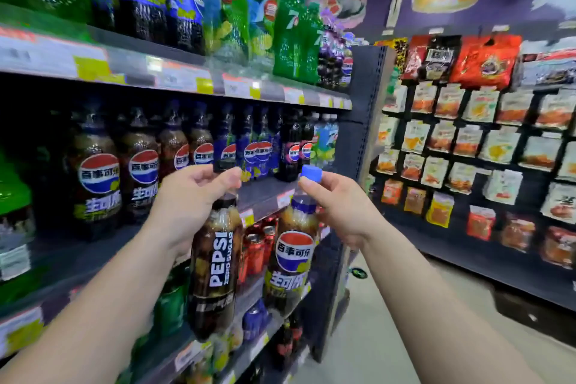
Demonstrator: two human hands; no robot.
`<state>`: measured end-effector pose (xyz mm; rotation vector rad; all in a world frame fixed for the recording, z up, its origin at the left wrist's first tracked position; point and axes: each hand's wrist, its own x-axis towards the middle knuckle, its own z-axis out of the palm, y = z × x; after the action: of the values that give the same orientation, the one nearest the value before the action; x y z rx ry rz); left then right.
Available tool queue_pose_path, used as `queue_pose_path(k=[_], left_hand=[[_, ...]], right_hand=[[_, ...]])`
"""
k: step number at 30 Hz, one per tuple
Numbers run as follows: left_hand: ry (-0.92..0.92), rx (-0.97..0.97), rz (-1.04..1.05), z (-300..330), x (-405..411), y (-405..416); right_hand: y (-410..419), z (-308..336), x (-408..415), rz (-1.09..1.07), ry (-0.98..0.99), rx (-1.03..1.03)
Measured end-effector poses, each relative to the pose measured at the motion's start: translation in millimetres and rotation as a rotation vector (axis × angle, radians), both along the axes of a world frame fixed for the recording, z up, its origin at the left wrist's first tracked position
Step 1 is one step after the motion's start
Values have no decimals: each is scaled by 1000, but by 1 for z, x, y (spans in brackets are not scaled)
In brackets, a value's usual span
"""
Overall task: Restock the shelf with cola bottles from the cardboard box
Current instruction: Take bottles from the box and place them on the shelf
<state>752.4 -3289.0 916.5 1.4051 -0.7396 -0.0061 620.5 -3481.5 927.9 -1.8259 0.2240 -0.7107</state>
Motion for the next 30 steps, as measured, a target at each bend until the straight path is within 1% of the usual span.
queue_pose_path(k=[2,5,8,11,14,20,23,30], left_hand=[[3,23,76,-4,9,-18],[31,-28,202,-7,19,-46],[50,-60,352,-4,25,-68],[26,-58,513,1,26,-84],[38,-61,593,3,26,-91],[44,-75,696,8,31,-81],[29,-50,718,14,34,-69],[4,-147,688,29,50,-48]], right_hand=[[-29,0,28,95,5,-39],[-66,4,67,264,26,-74],[-97,10,100,386,34,-37],[-118,20,128,493,45,-19],[-128,28,148,603,2,28],[-128,43,186,605,-157,97],[-118,54,203,557,-243,70],[-95,58,230,516,-349,3]])
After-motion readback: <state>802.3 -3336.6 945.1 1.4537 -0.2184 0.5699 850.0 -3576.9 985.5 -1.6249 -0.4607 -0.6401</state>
